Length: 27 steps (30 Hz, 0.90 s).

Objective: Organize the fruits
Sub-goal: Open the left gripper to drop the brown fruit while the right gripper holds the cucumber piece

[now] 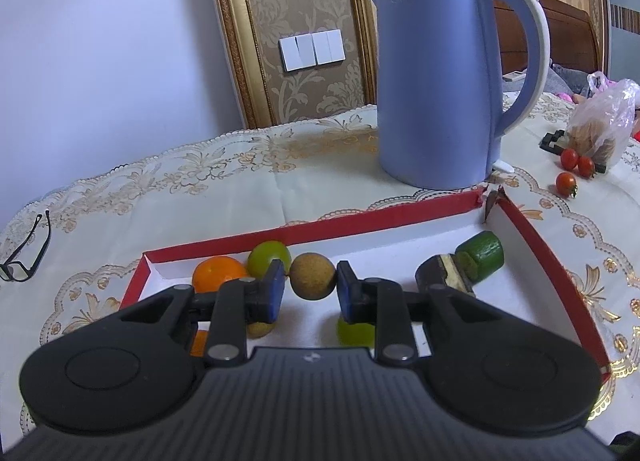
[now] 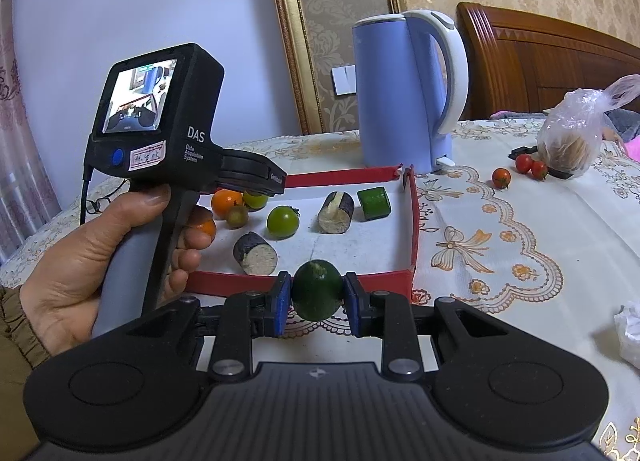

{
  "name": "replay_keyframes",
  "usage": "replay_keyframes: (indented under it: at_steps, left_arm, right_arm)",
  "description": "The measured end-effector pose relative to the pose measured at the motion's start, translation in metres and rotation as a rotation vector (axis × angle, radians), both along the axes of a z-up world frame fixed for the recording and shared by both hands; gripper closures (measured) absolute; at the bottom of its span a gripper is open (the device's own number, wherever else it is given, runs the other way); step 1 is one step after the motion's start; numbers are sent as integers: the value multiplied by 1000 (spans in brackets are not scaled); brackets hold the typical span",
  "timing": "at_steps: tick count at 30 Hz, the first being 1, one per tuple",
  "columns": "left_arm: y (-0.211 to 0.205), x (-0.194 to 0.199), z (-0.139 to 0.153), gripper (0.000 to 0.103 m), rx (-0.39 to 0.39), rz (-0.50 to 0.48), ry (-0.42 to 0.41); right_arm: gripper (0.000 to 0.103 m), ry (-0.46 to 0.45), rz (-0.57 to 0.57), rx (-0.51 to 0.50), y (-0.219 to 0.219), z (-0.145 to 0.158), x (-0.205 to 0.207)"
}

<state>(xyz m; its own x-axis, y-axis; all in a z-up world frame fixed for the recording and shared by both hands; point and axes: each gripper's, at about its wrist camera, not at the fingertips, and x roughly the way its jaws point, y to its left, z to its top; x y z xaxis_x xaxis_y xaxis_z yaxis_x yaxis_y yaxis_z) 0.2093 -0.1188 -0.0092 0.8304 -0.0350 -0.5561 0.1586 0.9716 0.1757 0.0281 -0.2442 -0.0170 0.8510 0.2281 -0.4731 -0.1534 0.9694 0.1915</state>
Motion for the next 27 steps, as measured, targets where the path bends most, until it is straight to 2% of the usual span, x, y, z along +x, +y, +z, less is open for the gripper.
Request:
replay_keyframes:
  at_steps: [9, 27]
  left_arm:
    - [-3, 2, -3, 78, 0, 5, 6]
    - [1, 1, -3, 77, -9, 12, 1]
  right_arm:
    - [75, -8, -6, -3, -5, 0, -1]
    - [75, 37, -19, -32, -3, -11, 2]
